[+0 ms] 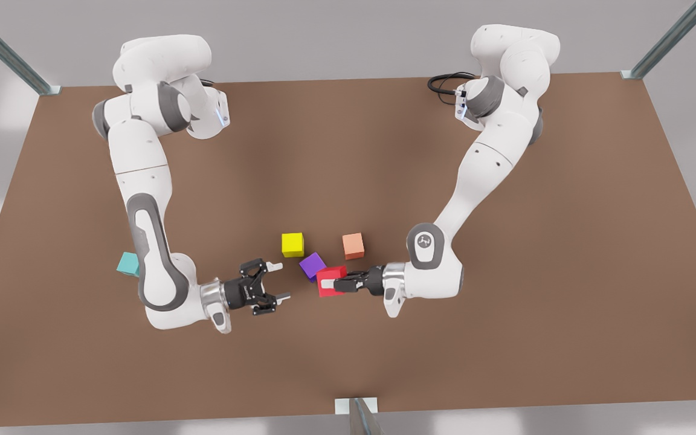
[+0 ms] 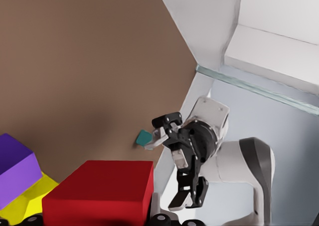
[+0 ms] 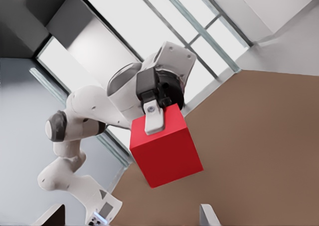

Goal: Pick up red wooden cube and pass to hand red wooden cube and place in blue wooden cube

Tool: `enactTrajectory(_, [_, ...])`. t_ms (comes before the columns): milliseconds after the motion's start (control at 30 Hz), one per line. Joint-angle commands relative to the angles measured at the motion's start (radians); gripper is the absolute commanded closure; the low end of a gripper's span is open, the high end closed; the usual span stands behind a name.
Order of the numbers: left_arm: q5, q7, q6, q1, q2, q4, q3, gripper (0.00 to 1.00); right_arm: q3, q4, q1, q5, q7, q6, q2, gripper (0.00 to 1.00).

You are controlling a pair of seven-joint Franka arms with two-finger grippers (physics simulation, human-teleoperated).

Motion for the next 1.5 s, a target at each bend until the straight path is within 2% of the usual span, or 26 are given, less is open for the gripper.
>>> enactTrajectory(0, [-0.018,0.446,0.105,-0.009,0.011,0.0,-0.032,0.38,0.001,0.0,0.015,0.062,-0.731,0.051,0.011,0.0])
enactTrajectory(1033, [-0.032,0.484,0.18,-0.044,0.048,0.026,-0.07,0.38,0.002,0.007,0.135,0.17,-0.642,0.155,0.054,0.0])
enactTrajectory(1467, [-0.032,0.486,0.18,-0.044,0.049,0.026,-0.071,0.37,0.004,0.034,0.132,0.18,-0.63,0.155,0.049,0.0])
